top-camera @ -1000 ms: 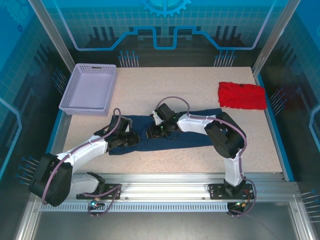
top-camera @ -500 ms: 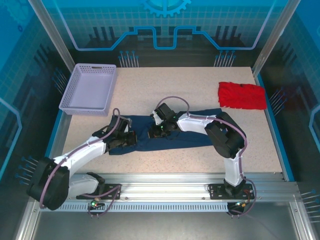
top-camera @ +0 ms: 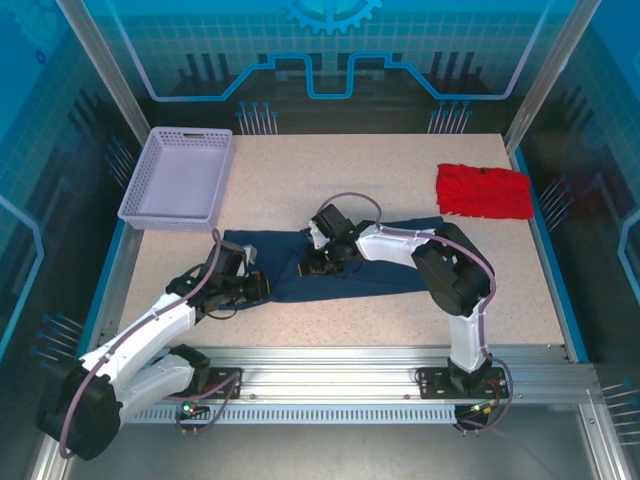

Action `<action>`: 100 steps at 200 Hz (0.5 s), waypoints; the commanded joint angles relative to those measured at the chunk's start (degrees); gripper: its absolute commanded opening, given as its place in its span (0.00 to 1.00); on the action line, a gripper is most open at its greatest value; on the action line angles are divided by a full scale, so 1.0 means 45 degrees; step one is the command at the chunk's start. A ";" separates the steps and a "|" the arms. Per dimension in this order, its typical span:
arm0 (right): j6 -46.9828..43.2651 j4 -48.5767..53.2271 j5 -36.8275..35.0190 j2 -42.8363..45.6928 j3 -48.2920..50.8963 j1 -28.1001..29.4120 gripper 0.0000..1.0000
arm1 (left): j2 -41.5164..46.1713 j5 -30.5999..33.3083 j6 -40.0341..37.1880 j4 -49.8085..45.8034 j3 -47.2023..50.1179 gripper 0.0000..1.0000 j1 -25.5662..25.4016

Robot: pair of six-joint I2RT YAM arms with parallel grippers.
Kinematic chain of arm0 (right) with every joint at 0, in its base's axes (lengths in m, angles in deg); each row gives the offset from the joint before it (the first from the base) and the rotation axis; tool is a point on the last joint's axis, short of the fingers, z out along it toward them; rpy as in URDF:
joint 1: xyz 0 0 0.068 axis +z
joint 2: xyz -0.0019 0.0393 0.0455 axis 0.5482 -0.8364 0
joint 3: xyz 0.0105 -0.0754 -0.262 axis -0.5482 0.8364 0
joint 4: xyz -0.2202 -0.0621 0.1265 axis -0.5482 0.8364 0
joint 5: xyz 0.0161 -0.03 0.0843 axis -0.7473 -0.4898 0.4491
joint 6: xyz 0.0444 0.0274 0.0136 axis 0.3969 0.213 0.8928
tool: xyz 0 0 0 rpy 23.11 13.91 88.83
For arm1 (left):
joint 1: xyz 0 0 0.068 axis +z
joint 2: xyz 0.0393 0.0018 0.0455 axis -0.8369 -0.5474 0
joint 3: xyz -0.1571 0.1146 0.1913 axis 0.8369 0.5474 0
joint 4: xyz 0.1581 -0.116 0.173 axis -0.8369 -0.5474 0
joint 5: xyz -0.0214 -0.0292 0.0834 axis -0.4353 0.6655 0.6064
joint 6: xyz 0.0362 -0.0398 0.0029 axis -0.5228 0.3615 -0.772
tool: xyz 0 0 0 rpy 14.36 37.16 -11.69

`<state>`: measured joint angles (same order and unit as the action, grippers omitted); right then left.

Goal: Fold the inside-out t-shirt
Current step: Smooth out the T-shirt at the center of the table.

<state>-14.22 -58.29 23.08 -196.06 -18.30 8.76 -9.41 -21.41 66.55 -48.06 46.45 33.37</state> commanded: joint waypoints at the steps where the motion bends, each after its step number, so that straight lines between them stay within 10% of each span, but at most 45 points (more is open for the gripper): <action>1: 0.0100 0.0561 0.0290 0.0531 -0.0236 -0.0307 0.10 | -0.0286 -0.0479 0.0236 0.0243 0.0352 0.00 -0.0043; 50: -0.0248 0.1312 0.0247 0.0186 -0.0750 -0.0589 0.13 | -0.0720 -0.0309 -0.0009 0.0894 0.0606 0.00 -0.0035; 100: -0.1192 0.2652 -0.0201 0.0227 -0.1248 -0.0912 0.26 | -0.0363 -0.0558 -0.0185 0.0704 0.0232 0.38 -0.0025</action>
<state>-16.36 -51.80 23.30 -195.77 -22.16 5.94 -12.97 -22.46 66.68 -44.48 48.22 33.37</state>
